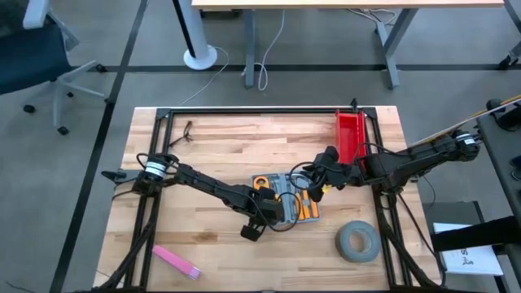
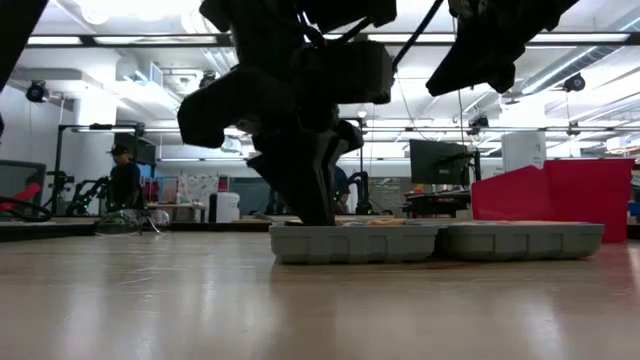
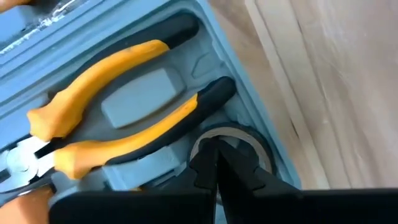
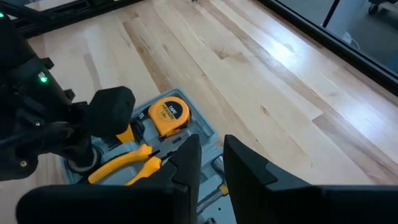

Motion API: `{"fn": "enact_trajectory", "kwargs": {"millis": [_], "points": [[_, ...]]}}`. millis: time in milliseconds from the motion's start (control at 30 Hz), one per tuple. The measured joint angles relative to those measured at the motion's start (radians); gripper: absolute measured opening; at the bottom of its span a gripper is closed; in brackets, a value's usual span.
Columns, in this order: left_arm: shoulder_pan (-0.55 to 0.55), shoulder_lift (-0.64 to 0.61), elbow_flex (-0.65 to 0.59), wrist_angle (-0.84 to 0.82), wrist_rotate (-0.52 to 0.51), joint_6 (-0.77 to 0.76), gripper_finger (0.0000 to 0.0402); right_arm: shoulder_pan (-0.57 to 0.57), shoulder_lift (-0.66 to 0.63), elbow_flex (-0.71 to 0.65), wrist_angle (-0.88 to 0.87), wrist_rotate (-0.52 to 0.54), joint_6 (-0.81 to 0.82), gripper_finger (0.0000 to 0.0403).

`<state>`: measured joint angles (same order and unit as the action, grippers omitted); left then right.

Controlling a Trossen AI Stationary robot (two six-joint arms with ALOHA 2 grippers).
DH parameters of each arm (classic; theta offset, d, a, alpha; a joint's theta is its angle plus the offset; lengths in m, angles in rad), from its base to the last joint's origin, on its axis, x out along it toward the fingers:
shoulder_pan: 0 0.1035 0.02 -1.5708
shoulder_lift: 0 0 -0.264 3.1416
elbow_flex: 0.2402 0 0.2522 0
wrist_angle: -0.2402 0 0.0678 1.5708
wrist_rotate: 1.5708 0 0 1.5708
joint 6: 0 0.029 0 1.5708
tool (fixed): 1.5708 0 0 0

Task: Prefit tool cases
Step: Put the black electrical tape into the gray pre-fit tool case

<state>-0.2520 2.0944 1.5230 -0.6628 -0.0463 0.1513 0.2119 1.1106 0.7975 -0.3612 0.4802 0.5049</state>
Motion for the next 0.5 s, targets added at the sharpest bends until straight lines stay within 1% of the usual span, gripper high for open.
{"fn": "enact_trajectory", "kwargs": {"millis": [200, 500], "points": [[0.002, -0.032, 0.042, -0.039, -0.022, -0.012, 0.0000, 0.000, 0.000, 0.000, 0.000, 0.000, 0.001, 0.0058], [0.001, -0.030, 0.038, -0.045, -0.016, -0.029, 0.0000, 0.000, 0.000, 0.000, 0.001, -0.008, 0.010, 0.0071]]}}
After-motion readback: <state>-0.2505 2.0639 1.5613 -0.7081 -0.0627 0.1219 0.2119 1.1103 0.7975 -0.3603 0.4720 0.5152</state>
